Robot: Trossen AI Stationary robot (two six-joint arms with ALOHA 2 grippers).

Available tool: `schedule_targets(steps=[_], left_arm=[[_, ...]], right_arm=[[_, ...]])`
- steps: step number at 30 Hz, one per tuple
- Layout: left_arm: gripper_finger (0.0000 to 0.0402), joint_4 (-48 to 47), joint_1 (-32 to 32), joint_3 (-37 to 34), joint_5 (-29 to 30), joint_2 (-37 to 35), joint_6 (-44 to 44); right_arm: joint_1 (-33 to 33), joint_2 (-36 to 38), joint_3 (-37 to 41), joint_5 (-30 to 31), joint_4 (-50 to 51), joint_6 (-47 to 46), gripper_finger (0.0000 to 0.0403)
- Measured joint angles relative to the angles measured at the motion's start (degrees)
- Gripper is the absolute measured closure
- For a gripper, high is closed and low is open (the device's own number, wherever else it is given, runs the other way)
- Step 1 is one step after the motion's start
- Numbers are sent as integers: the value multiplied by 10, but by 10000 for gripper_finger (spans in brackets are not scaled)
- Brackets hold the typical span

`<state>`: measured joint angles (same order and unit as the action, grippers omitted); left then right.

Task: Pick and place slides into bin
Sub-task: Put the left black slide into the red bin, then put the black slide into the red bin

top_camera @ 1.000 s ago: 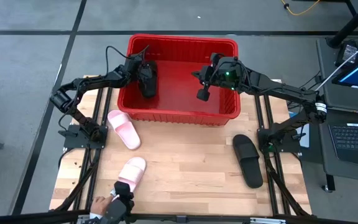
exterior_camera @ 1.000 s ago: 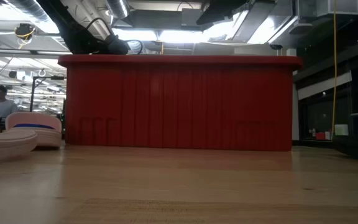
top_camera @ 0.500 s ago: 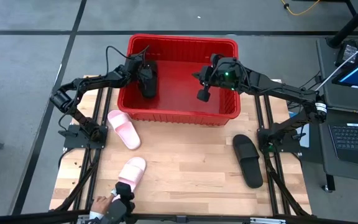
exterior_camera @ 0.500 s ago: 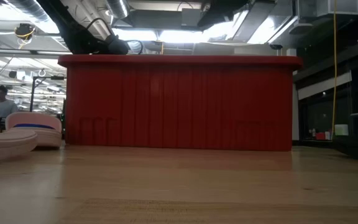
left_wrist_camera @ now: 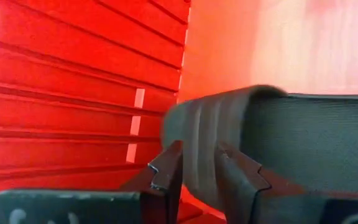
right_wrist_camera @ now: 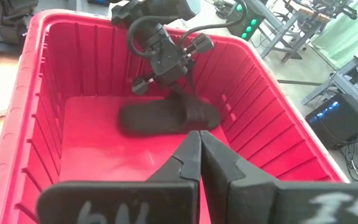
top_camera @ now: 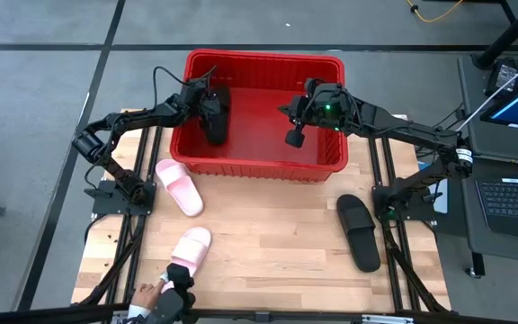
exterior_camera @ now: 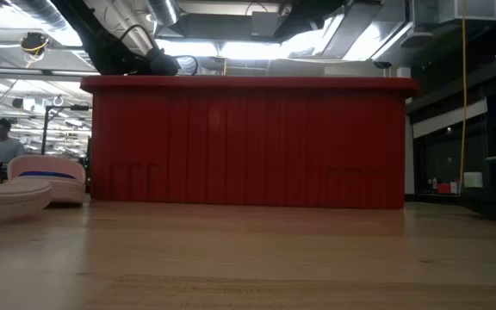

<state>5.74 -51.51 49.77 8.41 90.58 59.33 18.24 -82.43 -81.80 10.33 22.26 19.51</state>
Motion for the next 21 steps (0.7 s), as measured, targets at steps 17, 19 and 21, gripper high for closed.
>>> schedule_targets(steps=[17,19,21], left_arm=[[301,18,18,-3,17,-88,-22],[303,16,29,-3,16,-113,-41],[307,18,42,-3,15,-143,-57]], right_arm=[[0,0,0,0,4,2,394],[0,0,0,0,4,2,394],[0,0,0,0,0,2,394]])
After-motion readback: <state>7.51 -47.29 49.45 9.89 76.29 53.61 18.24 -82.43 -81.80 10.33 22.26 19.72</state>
